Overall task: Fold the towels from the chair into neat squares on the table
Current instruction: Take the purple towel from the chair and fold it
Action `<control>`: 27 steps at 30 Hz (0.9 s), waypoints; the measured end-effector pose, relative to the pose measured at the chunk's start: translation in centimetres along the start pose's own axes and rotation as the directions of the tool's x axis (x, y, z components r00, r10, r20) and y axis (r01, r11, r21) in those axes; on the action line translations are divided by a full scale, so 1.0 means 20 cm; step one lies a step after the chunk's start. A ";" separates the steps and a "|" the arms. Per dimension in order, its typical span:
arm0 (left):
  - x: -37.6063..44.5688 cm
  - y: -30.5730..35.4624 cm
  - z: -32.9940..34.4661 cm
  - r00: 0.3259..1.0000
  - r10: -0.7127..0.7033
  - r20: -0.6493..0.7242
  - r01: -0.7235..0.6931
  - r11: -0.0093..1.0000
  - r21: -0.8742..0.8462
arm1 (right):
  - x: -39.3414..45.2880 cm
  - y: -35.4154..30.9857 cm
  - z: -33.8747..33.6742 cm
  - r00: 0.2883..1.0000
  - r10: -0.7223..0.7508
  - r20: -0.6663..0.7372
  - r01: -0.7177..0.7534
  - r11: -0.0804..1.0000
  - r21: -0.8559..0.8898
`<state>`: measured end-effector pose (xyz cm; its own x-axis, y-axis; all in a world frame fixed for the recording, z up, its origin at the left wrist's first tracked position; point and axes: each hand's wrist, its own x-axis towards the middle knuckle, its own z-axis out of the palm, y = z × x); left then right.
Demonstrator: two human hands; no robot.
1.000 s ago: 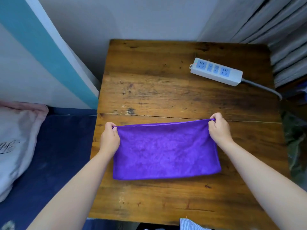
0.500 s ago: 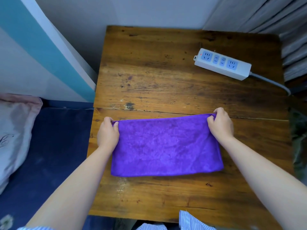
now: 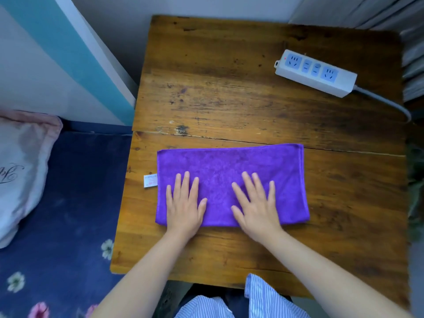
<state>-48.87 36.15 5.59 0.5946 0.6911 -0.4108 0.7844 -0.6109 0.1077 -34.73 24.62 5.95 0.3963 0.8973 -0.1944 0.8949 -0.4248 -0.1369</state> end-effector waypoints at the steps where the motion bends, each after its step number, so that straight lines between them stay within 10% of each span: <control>1: -0.01 -0.02 0.03 1.000 -0.010 0.006 0.010 1.000 0.026 | -0.02 -0.01 0.02 0.998 0.007 0.067 -0.005 1.000 -0.019; 20: -0.08 -0.18 0.01 0.987 -0.108 0.118 0.116 0.992 -0.057 | -0.18 0.33 0.02 0.885 0.447 0.129 -0.456 0.889 0.048; 27: -0.01 -0.04 -0.07 0.998 0.018 -0.055 -0.021 0.999 -0.049 | -0.20 0.33 -0.05 0.870 0.477 0.124 -0.492 0.858 0.149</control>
<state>-49.29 37.08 6.86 0.6174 0.7002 -0.3586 0.7797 -0.6053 0.1605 -30.22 18.41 6.88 0.7462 0.5632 -0.3550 0.5424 -0.8235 -0.1664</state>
